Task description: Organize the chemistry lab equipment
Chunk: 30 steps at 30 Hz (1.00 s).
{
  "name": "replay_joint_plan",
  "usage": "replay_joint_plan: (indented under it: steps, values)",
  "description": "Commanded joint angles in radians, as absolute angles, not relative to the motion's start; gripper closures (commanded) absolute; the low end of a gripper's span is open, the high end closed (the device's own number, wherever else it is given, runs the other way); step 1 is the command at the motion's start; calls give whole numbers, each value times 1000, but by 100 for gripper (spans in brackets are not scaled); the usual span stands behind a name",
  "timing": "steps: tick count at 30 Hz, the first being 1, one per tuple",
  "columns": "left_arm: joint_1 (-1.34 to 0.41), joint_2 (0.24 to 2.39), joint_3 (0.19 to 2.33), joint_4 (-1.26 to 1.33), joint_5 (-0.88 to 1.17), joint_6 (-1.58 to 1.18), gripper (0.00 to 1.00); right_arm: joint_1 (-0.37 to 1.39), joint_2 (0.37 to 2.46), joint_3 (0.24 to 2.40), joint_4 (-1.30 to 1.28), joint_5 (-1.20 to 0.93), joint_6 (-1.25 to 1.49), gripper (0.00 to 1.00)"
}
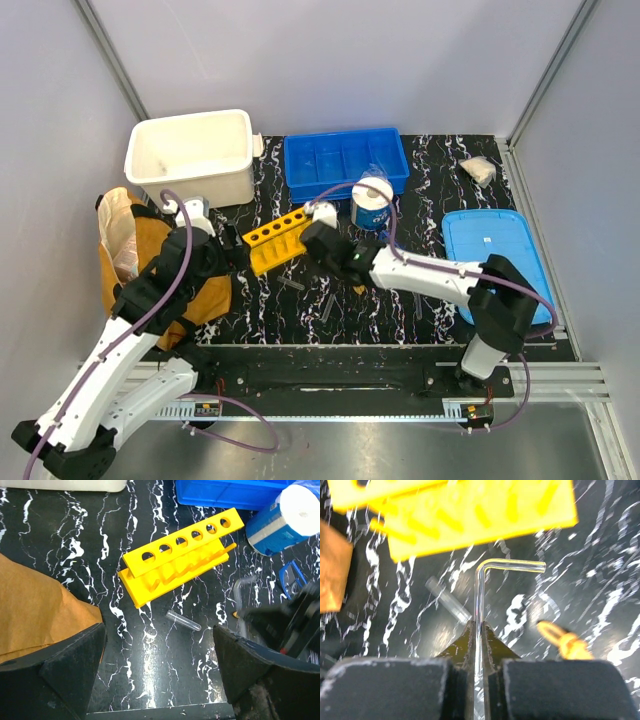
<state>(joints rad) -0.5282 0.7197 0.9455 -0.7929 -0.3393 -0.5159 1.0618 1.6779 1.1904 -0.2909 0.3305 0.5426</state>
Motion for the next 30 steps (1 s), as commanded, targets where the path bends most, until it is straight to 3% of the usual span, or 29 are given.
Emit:
replay_joint_plan:
  steps: [1, 12, 30]
  values:
    - [-523, 680, 873, -690, -252, -425, 7, 933, 1635, 1327, -296, 353, 434, 92]
    - [-525, 727, 828, -623, -80, -322, 9, 646, 1893, 1770, -324, 321, 212, 92]
    - [-523, 738, 805, -607, -5, -322, 9, 451, 2374, 2259, -397, 233, 135, 89]
